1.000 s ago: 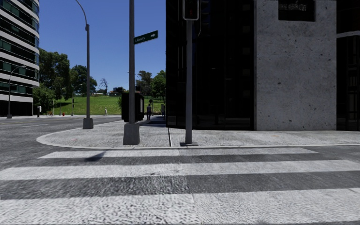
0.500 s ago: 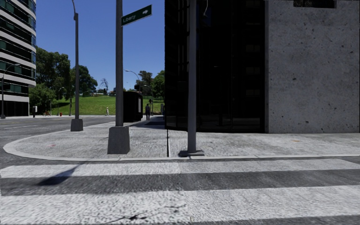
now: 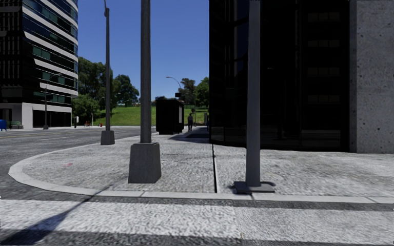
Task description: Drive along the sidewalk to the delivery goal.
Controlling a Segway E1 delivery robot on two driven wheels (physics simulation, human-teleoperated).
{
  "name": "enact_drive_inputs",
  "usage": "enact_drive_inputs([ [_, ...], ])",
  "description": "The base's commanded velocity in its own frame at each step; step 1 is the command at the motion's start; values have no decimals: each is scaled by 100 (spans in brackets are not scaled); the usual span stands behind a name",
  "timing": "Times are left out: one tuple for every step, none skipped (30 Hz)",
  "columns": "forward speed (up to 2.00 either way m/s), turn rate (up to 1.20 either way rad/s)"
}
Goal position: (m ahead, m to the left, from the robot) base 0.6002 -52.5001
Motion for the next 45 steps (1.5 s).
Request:
enact_drive_inputs([
  [192,0],
  [192,0],
  [192,0],
  [192,0],
  [192,0],
  [192,0],
  [192,0],
  [192,0],
  [192,0],
  [191,0],
  [191,0],
  [191,0],
  [191,0],
  [191,0],
  [191,0],
  [191,0],
  [191,0],
  [191,0],
  [191,0],
  [191,0],
  [191,0],
  [191,0],
  [191,0],
  [191,0],
  [185,0],
  [179,0],
  [179,0],
  [165,0],
  [157,0],
  [147,0],
  [137,0],
  [134,0],
  [134,0],
  [133,0],
  [133,0],
  [133,0],
  [133,0],
  [133,0],
  [133,0],
  [133,0],
  [133,0],
  [133,0],
  [133,0],
  [133,0],
  [133,0],
])
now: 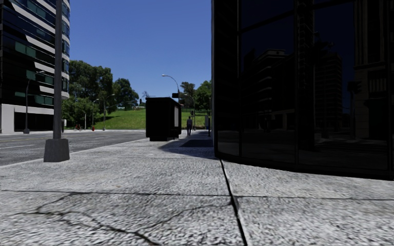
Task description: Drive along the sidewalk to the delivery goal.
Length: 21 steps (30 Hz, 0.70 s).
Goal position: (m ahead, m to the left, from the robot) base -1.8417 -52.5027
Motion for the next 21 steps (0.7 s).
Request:
enact_drive_inputs([
  [133,-39],
  [133,-85],
  [133,-103],
  [132,-109],
  [132,-110],
  [132,-110],
  [132,-110],
  [132,-110],
  [132,-110],
  [132,-110],
  [132,-110],
  [132,-110],
  [132,-110],
  [132,-110],
  [132,-105],
  [132,-58],
  [132,-48],
  [132,-45],
  [132,-45],
  [132,-45],
  [132,-40],
])
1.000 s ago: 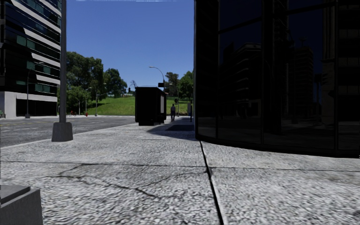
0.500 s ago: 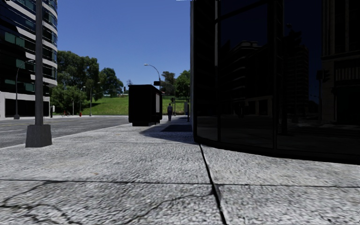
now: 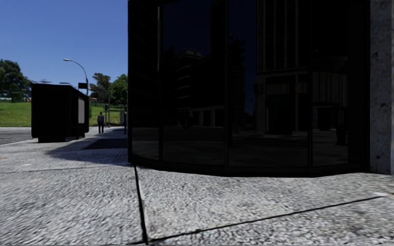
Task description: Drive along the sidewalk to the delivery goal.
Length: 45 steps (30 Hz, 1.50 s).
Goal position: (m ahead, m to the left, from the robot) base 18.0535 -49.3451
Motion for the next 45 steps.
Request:
enact_drive_inputs([
  [132,-38],
  [132,-37],
  [132,-37],
  [132,-36],
  [132,-36],
  [132,-38],
  [132,-90],
  [132,-120],
  [132,-120],
  [132,-120],
  [132,-120],
  [132,-120],
  [132,-120],
  [132,-120],
  [132,-120],
  [132,-120],
  [132,-120],
  [132,-120],
  [132,-120],
  [132,-120],
  [132,-120],
  [132,-120],
  [132,-120],
  [132,-120],
  [132,-120],
  [132,-120],
  [132,-120],
  [132,-120],
  [132,-120],
  [132,-120],
  [138,-108],
  [147,0],
  [152,0],
  [158,0],
  [158,0],
  [168,0],
  [174,0],
  [183,0],
  [188,0],
  [188,0],
  [190,0],
  [190,0],
  [190,0],
  [191,0],
  [191,0],
])
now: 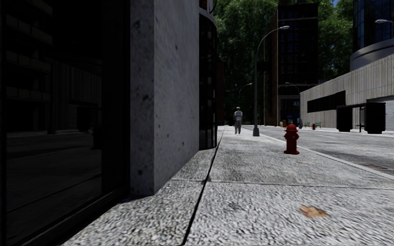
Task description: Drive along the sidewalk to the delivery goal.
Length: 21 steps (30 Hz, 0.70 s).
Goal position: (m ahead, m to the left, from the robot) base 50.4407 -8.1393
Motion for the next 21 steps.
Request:
enact_drive_inputs([
  [191,0],
  [191,0],
  [191,0],
  [191,0],
  [191,0],
  [191,-35],
  [191,-83],
  [191,-120],
  [191,-120],
  [191,-120],
  [191,-120],
  [191,-120],
  [191,-120],
  [191,-44],
  [191,-3],
  [191,-3],
  [191,0],
  [191,0],
  [191,0],
  [191,0],
  [191,0],
])
